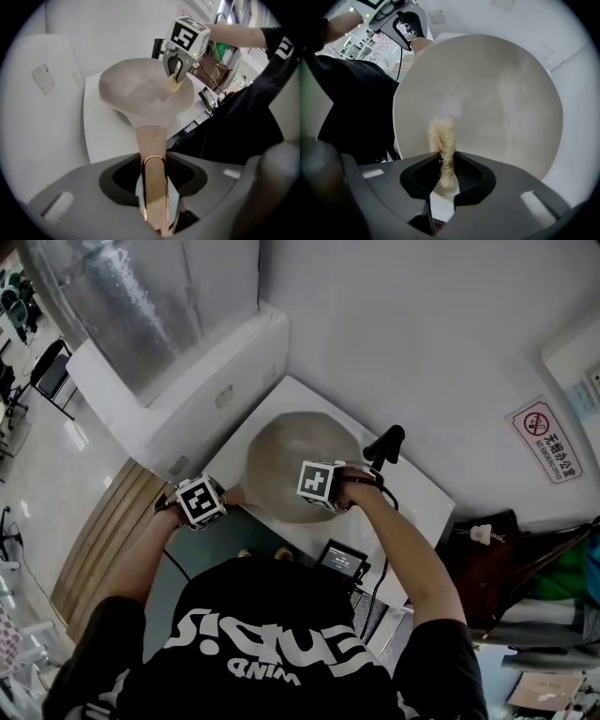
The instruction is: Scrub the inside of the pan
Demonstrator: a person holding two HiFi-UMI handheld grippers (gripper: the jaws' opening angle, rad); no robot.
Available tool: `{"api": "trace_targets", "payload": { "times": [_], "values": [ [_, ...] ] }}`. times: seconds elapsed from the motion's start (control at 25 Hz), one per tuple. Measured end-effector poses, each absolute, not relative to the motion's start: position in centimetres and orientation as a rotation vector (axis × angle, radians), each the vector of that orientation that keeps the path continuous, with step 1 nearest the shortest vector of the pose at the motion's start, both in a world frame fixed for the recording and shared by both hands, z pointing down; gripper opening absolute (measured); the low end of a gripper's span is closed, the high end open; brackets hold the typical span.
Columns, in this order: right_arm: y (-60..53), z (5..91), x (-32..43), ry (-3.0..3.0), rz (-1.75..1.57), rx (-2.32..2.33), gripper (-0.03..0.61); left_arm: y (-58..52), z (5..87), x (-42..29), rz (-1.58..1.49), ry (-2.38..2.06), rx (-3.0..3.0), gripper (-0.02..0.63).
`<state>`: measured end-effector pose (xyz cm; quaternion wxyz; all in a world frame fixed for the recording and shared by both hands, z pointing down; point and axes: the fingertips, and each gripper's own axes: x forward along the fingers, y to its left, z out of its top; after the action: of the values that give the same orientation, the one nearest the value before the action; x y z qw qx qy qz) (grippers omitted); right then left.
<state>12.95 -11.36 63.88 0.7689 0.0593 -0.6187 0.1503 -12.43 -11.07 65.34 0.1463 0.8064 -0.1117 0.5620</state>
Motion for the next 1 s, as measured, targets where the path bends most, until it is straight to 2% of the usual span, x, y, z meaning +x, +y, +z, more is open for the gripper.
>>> {"api": "trace_targets", "payload": {
  "times": [0.52,1.0],
  "values": [
    [-8.7,65.9,5.6,-1.529,0.436,0.000,0.074,-11.1,65.0,-12.3,1.605,-0.333,2.331,0.163],
    [-11.6,66.8,-0.4,-1.657,0.498,0.041,0.074,-10.6,65.2,-12.1,1.552,-0.335,2.328,0.161]
  ]
}}
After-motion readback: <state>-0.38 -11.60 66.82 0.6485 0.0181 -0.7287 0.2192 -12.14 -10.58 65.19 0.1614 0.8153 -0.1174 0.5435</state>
